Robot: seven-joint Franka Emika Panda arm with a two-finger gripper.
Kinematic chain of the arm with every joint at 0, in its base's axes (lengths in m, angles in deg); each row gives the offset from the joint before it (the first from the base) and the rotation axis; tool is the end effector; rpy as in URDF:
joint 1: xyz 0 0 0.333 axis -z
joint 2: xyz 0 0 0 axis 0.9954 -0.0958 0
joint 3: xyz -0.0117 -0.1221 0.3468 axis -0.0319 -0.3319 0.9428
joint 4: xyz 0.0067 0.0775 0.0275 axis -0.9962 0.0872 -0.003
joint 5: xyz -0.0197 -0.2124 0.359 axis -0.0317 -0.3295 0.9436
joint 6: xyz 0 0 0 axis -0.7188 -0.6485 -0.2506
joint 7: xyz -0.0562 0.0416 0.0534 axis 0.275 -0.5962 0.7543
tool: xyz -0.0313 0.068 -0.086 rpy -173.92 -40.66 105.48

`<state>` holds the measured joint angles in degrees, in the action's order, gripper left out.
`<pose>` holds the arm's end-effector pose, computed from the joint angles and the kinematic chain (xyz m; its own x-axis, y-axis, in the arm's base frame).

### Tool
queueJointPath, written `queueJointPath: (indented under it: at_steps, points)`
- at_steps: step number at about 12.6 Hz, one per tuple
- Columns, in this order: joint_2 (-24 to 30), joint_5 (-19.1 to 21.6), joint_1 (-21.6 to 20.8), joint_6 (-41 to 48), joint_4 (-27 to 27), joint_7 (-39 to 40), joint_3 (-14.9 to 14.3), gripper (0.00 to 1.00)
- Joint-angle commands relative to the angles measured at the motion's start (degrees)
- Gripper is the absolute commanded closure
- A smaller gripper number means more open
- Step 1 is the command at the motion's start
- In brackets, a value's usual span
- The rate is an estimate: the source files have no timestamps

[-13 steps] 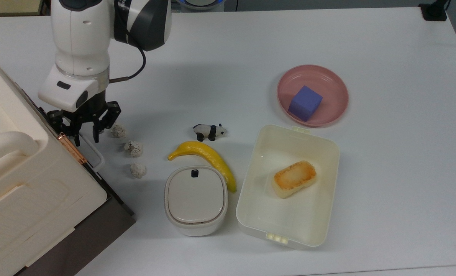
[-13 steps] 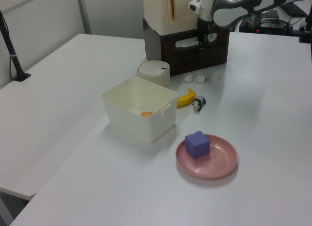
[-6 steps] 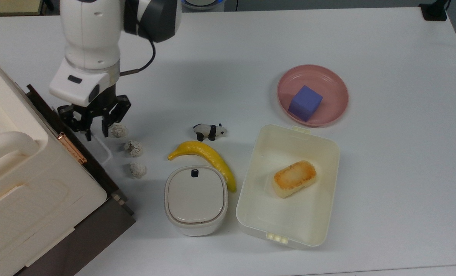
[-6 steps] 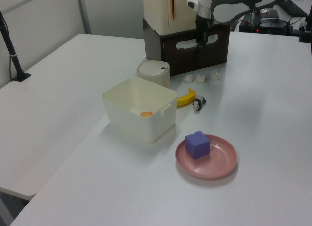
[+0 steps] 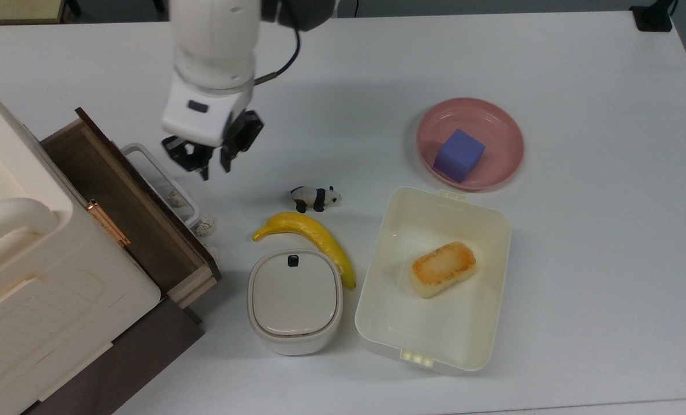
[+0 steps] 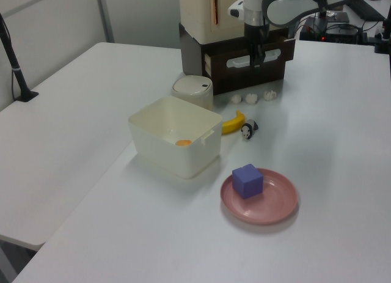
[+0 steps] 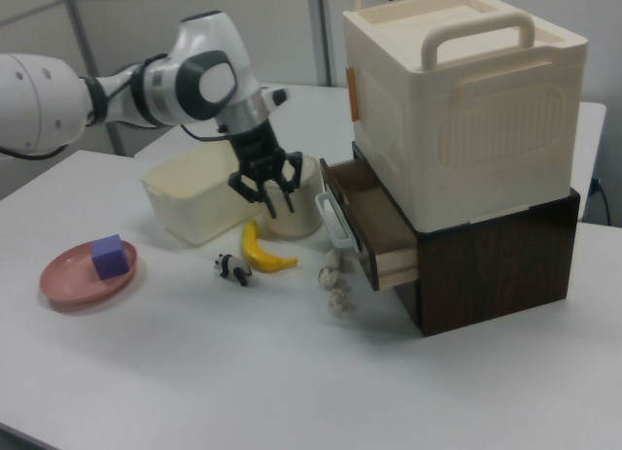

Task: Slide open the drawer
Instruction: 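Pull the drawer handle outward away from the wooden unit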

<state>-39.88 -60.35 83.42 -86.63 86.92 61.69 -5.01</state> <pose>0.7172 -0.0491 0.5015 0.8390 0.5418 -0.0497 0.5377 -0.8117 0.2282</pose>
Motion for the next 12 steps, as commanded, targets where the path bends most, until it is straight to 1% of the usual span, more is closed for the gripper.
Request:
queueJointPath:
  at_steps: [1, 2, 3, 4, 5, 6, 7, 8, 9, 11, 12]
  points:
    - [5.7, 1.3, -4.5, 7.6, 3.7, -4.5, -0.3, 0.62]
    - [6.4, 2.9, -4.9, 8.8, 3.5, -8.2, -0.3, 0.56]
    - [7.9, 6.5, -5.0, 9.7, 3.4, -14.8, -0.3, 0.25]
    - [9.0, 8.8, -4.7, 10.2, 3.3, -20.5, -0.3, 0.04]
    - [9.8, 10.1, -4.5, 11.6, 2.8, -28.2, -0.3, 0.0]
    - [9.9, 10.2, -4.6, 14.4, 1.7, -33.4, -0.3, 0.0]
    - [10.0, 10.2, -4.7, 15.3, 1.7, -36.8, -0.3, 0.0]
    - [10.0, 9.6, -4.7, 15.3, 1.7, -42.9, -0.4, 0.0]
    - [9.9, 9.4, -4.5, 15.2, 1.6, -44.4, -0.4, 0.0]
    - [9.8, 9.5, -4.1, 15.3, 1.7, -42.4, -0.9, 0.0]
    - [9.9, 9.6, -3.6, 15.4, 1.7, -42.8, -0.9, 0.0]
